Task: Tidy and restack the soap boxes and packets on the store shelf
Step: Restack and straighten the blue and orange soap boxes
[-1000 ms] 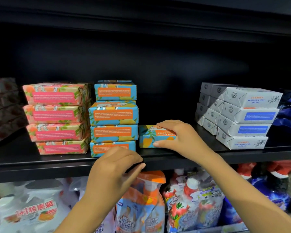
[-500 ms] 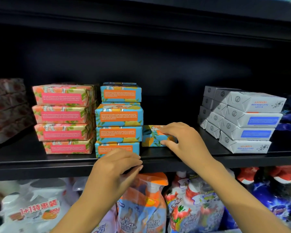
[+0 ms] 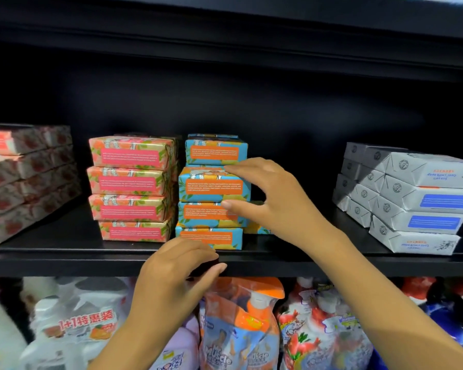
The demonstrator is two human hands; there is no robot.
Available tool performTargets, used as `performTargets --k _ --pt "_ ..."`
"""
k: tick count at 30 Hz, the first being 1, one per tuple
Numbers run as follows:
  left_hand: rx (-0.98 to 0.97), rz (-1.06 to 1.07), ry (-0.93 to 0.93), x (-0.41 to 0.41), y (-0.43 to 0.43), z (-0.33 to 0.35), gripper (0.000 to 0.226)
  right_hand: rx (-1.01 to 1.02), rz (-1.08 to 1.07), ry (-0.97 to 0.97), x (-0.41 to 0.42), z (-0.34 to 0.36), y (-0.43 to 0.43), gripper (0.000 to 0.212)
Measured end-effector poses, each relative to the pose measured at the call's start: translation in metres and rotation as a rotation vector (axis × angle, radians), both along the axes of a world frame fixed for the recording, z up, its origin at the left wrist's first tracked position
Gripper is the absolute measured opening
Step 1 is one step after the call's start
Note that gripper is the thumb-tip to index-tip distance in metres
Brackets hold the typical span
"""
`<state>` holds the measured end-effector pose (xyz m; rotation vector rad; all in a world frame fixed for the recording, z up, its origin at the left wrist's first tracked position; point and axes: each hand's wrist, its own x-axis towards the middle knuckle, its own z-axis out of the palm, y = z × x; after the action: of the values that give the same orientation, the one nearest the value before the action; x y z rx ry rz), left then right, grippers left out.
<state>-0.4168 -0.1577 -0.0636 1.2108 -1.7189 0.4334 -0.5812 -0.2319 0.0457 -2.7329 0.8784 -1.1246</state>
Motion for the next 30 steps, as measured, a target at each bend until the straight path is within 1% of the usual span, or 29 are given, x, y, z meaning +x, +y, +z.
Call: performTargets --k 2,6,8,11,12,16,20,22,25,26,28,30 --pt "-0.002 0.0 0.014 0.0 0.0 0.0 0.03 -0.023 -0.05 0.043 0.01 0.001 0.0 0.055" --pt "-0.025 -0.005 0.034 0.0 -0.001 -0.001 0.027 -0.049 -0.089 0.09 0.018 0.008 -0.001 0.049" --pt "-0.044 -0.009 0.044 -0.002 -0.001 -0.003 0.026 -0.018 -0.112 0.141 0.019 0.017 -0.003 0.052" --pt "-0.056 -0.007 0.047 -0.004 -0.002 -0.004 0.026 0.067 -0.144 0.253 0.02 0.03 -0.006 0.066" --pt "-0.058 -0.009 0.048 -0.004 -0.002 -0.004 0.026 0.075 -0.155 0.28 0.02 0.033 -0.006 0.067" --pt "-0.065 -0.006 0.05 -0.005 -0.002 -0.005 0.026 0.034 -0.156 0.327 0.022 0.033 -0.003 0.052" --pt "-0.055 -0.005 0.051 -0.005 -0.002 -0.005 0.026 0.156 -0.092 0.196 0.023 0.029 -0.001 0.051" --pt "-0.056 -0.016 0.075 -0.007 0.0 -0.004 0.027 0.139 -0.079 0.126 0.022 0.027 0.001 0.052" --pt "-0.101 -0.005 0.163 -0.006 0.006 0.0 0.029 0.119 -0.065 -0.031 0.015 0.019 0.003 0.068" --pt "-0.137 -0.002 0.19 -0.005 0.008 0.004 0.029 0.12 -0.049 -0.089 0.009 0.015 0.005 0.069" --pt "-0.22 0.014 0.196 0.0 0.01 0.018 0.03 0.116 -0.034 -0.206 -0.004 0.009 0.008 0.068" --pt "-0.241 0.042 0.162 0.006 0.008 0.038 0.036 0.108 -0.036 -0.311 -0.021 0.002 0.01 0.065"
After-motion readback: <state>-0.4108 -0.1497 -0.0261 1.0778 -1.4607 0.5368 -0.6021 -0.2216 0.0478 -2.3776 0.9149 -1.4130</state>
